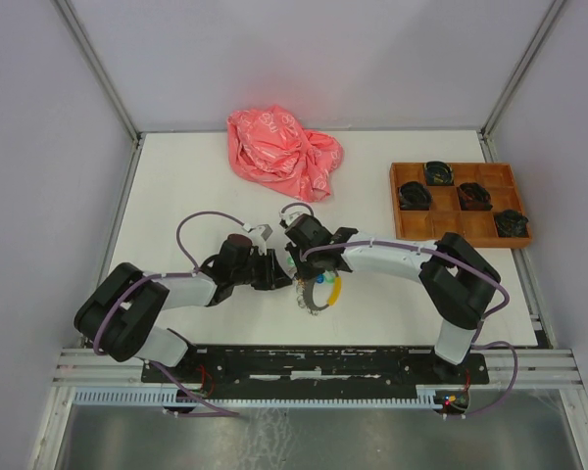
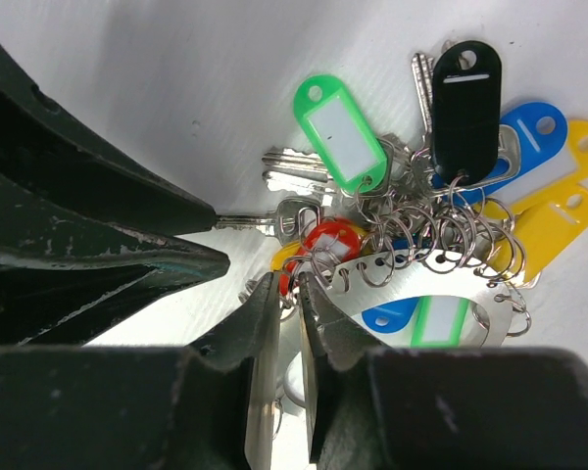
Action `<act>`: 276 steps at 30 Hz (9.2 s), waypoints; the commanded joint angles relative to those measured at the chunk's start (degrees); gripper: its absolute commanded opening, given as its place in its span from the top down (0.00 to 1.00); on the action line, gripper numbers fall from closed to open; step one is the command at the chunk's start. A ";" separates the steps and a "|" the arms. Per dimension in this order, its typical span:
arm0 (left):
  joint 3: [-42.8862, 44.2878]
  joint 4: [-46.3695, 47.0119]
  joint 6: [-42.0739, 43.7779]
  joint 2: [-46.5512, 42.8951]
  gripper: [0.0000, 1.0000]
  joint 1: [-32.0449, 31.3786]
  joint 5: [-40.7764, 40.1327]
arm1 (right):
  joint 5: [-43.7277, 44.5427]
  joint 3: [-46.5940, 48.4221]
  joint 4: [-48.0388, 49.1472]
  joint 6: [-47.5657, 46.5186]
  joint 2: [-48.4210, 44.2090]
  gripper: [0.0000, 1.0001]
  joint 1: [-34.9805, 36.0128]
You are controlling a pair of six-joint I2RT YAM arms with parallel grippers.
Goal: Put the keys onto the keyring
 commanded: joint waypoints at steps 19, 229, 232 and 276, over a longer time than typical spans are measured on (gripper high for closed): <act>1.82 2.85 -1.54 0.60 0.67 -0.27 0.68 | 1.32 1.99 0.42 -2.08 -0.59 0.82 0.78; 17.24 6.72 9.53 -9.90 0.67 5.28 20.22 | -45.28 -33.75 83.50 -18.97 -20.34 0.98 -22.09; 17.44 3.48 14.90 -10.55 0.79 2.84 18.77 | -44.42 -33.64 83.41 -18.41 -20.24 0.99 -22.08; 3.46 -4.61 34.04 -22.60 0.49 -15.00 -15.45 | -47.74 -39.39 98.54 -13.09 -0.70 0.98 -21.92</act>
